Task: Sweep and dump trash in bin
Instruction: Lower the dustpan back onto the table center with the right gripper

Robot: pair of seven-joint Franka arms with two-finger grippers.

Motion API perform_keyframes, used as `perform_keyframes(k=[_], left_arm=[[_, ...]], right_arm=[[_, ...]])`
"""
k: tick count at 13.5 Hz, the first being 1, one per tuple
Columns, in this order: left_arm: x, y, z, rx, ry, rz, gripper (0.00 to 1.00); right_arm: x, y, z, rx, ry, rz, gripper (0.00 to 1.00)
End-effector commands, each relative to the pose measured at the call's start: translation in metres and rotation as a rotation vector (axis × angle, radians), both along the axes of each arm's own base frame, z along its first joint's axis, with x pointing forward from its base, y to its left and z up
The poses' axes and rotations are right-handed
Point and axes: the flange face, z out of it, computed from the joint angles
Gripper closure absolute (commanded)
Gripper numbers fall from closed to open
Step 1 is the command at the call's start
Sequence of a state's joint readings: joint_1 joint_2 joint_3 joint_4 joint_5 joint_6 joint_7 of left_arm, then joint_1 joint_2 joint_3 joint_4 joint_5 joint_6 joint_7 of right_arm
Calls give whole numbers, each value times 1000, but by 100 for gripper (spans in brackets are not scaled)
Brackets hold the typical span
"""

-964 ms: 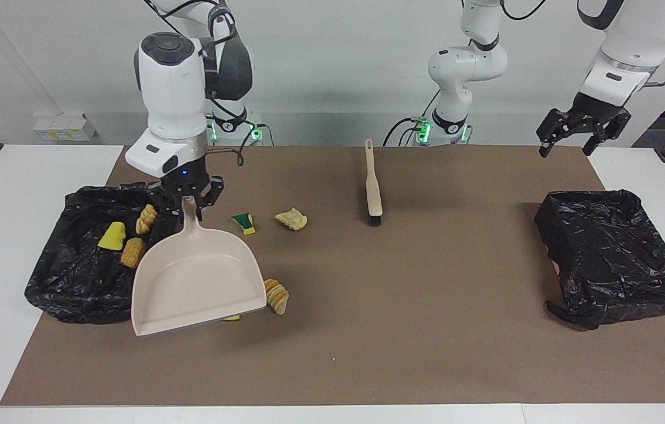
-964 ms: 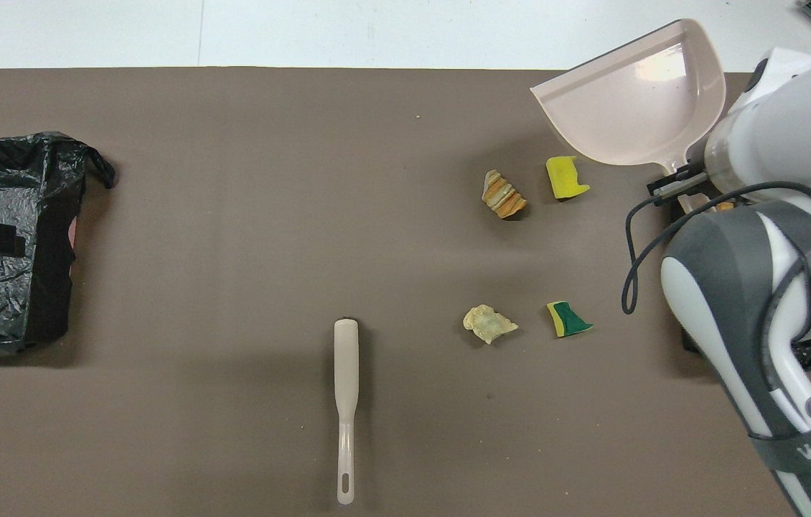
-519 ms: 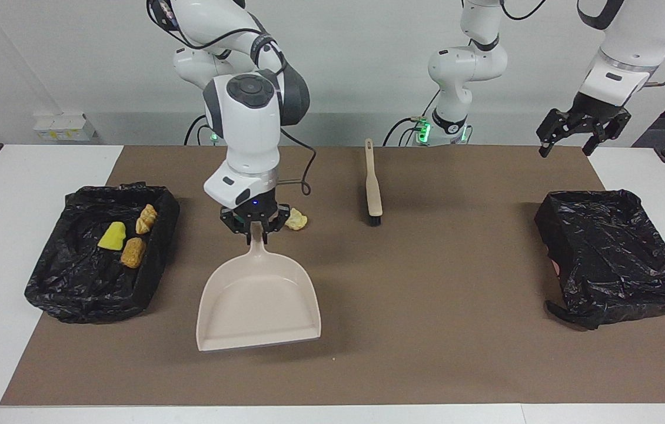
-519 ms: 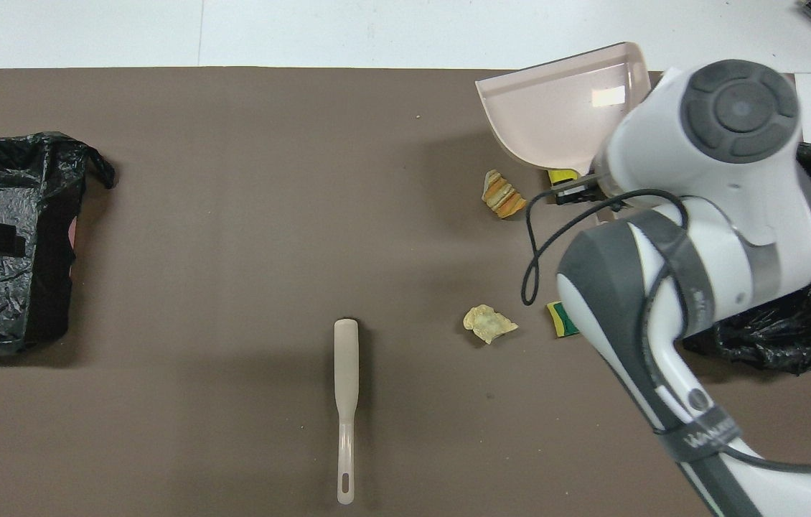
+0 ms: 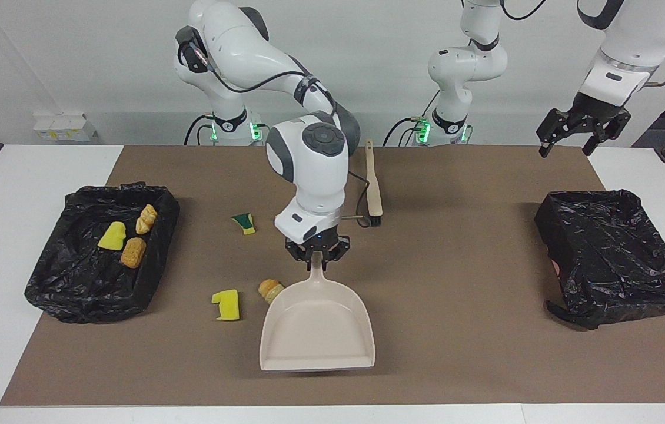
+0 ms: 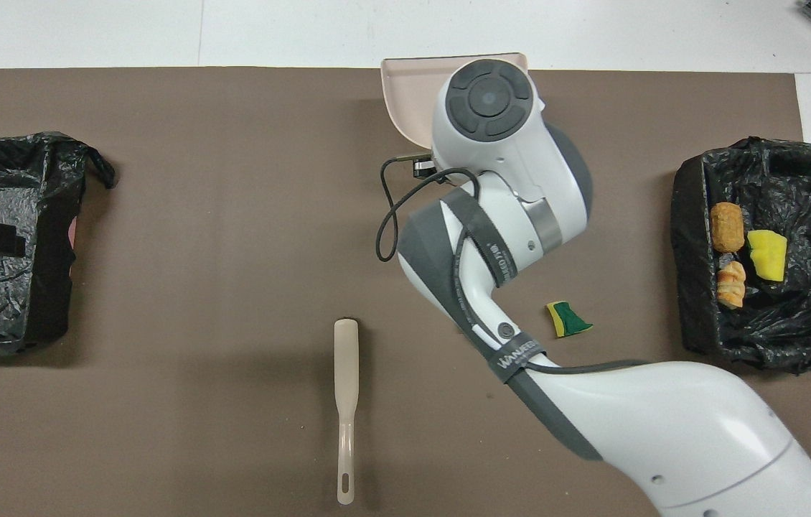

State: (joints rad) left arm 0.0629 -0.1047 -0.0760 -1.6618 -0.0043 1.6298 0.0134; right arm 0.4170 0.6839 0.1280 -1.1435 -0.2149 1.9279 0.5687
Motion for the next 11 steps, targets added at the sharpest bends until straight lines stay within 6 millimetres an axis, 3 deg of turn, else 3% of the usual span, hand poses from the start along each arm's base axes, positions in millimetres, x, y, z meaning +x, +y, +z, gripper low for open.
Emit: perform_keyframes(k=[1, 5, 7, 11], left_arm=[[-4, 3, 4, 6, 2, 7, 0], [-4, 3, 4, 6, 2, 7, 0], [-4, 3, 4, 6, 2, 7, 0], [-4, 3, 4, 6, 2, 7, 0]], right_arm=[[-1, 31, -12, 82, 5, -16, 100], [-14, 65, -42, 127, 33, -48, 100], [-35, 98, -59, 115, 50, -54, 100], [-63, 128, -62, 103, 79, -69, 100]])
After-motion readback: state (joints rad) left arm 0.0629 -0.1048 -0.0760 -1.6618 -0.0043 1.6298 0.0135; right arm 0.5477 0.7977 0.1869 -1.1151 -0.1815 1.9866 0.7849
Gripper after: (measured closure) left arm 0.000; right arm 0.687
